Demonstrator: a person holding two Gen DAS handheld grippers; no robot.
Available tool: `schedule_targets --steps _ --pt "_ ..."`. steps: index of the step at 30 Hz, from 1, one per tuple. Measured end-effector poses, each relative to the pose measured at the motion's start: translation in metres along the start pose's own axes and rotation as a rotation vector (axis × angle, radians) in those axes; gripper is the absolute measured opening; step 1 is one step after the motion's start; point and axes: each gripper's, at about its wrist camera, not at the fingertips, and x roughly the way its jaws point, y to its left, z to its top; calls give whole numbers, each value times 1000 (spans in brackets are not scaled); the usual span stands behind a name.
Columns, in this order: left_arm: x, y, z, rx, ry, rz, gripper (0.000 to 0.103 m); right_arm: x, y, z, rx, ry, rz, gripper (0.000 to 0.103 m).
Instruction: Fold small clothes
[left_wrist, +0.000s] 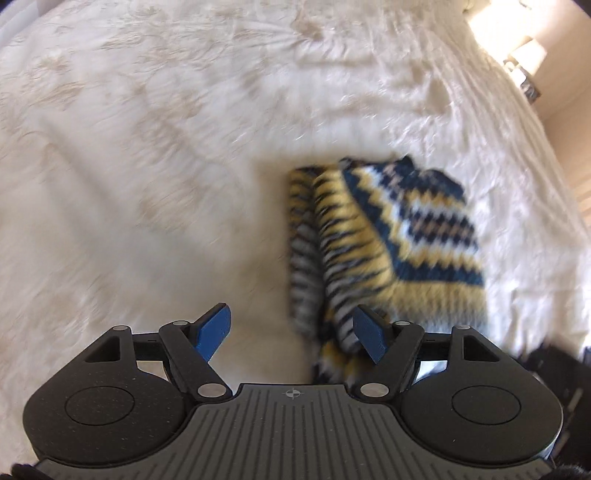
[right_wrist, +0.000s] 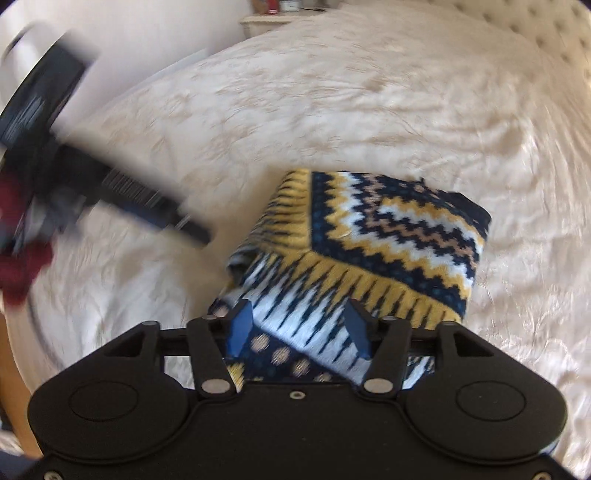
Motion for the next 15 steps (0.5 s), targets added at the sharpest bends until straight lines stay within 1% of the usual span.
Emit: schedule_targets --steps 1,3,7,10,11,12,13,14,15 --pt "3 -2 4 -3 3 -13 72 1 12 -4 -53 -4 -7 65" --pt "10 -9 12 -15 20 -47 72 7 33 -9 -149 -5 -15 70" --pt "28 -17 21 -41 66 -100 72 20 63 -16 -307 -5 -62 70" --pt "39 -20 24 -63 89 -120 72 35 77 -18 -420 28 -133 69" --pt "43 -20 25 -75 96 -128 72 40 80 -21 -451 35 -153 65" --pt "46 -20 26 -85 102 -135 72 42 80 -21 -459 39 -165 50" --pt "49 -19 27 -94 104 -142 72 42 76 -20 -436 44 -161 39" --pt "53 -19 29 -100 103 -146 72 40 70 -17 -383 42 -151 21" --pt "56 -19 31 -102 101 -143 72 36 64 -14 -323 32 -145 20"
